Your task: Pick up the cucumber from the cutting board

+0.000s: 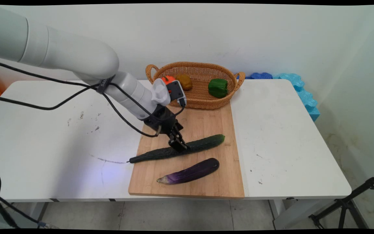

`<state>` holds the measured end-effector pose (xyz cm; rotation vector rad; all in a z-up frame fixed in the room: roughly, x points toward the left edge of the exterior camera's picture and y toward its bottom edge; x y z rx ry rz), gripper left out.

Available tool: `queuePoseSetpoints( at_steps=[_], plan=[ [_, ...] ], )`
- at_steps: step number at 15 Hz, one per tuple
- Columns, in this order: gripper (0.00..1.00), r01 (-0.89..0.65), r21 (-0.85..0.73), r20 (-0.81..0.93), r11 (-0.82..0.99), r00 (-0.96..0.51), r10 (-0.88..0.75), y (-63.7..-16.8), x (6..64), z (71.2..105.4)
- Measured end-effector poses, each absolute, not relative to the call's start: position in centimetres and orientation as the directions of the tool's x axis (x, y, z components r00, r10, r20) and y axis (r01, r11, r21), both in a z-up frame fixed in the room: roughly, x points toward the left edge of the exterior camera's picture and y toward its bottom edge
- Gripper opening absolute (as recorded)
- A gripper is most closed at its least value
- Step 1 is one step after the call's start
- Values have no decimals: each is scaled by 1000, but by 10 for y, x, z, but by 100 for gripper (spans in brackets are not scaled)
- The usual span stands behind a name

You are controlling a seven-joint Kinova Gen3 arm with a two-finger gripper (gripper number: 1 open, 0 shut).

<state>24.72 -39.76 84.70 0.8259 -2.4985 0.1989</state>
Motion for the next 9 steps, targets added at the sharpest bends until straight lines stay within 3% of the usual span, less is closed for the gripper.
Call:
queuePoseSetpoints(
  at_steps=[9],
  plan=[
    [100,-580,23,481,814,-707,-518,-392,246,829]
  ],
)
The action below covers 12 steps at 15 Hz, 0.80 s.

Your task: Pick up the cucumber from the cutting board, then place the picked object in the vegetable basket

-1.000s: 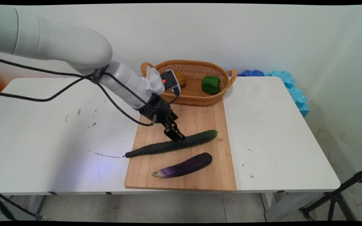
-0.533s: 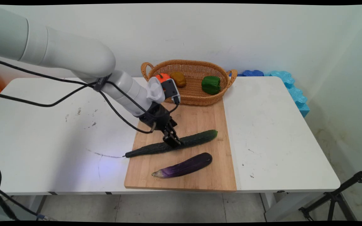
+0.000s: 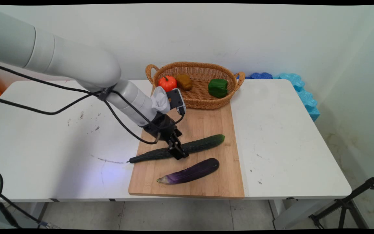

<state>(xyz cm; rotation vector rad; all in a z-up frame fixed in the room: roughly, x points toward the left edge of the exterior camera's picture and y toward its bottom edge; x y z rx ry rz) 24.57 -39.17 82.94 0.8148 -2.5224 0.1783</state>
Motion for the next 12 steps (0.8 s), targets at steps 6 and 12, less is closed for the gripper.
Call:
queuePoseSetpoints(
  at_steps=[6,12],
  plan=[
    [0,-568,16,477,823,-719,-506,-391,245,824],
    [0,-558,15,475,830,-726,-497,-388,245,823]
  ],
)
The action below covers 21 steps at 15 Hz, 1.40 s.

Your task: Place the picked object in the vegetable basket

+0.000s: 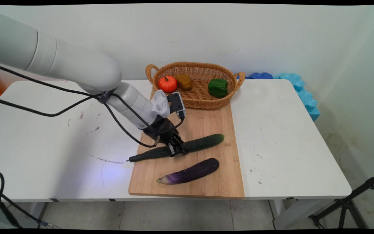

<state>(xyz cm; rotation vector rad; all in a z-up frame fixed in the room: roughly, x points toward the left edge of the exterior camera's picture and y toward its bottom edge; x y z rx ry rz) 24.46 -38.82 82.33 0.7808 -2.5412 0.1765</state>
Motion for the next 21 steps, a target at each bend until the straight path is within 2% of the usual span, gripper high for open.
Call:
queuePoseSetpoints(
  at_steps=[6,13,21],
  plan=[
    [0,-565,6,501,825,-712,-492,-394,243,839],
    [0,-570,-42,543,820,-702,-460,-417,244,874],
    [0,-617,-135,598,776,-675,-432,-479,258,913]
  ],
)
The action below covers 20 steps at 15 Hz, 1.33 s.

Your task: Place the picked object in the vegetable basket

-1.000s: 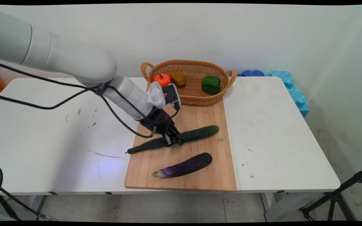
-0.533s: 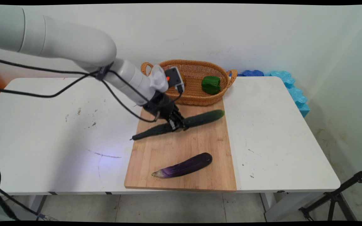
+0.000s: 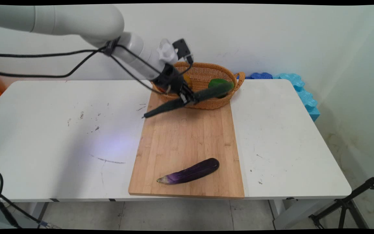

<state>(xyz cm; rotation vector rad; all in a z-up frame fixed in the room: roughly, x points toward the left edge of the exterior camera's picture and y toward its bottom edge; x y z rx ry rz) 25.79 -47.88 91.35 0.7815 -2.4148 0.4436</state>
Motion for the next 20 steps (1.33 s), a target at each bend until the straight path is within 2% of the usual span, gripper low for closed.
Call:
queuePoseSetpoints(
  at_steps=[6,11,18,19,20],
  plan=[
    [0,-643,-204,616,738,-670,-413,-535,273,921],
    [0,-654,-242,612,717,-676,-410,-576,284,911],
    [0,-650,-263,597,713,-690,-408,-601,290,896],
    [100,-648,-266,595,714,-693,-407,-603,291,894],
    [100,-646,-268,593,715,-695,-406,-606,292,891]
  ],
)
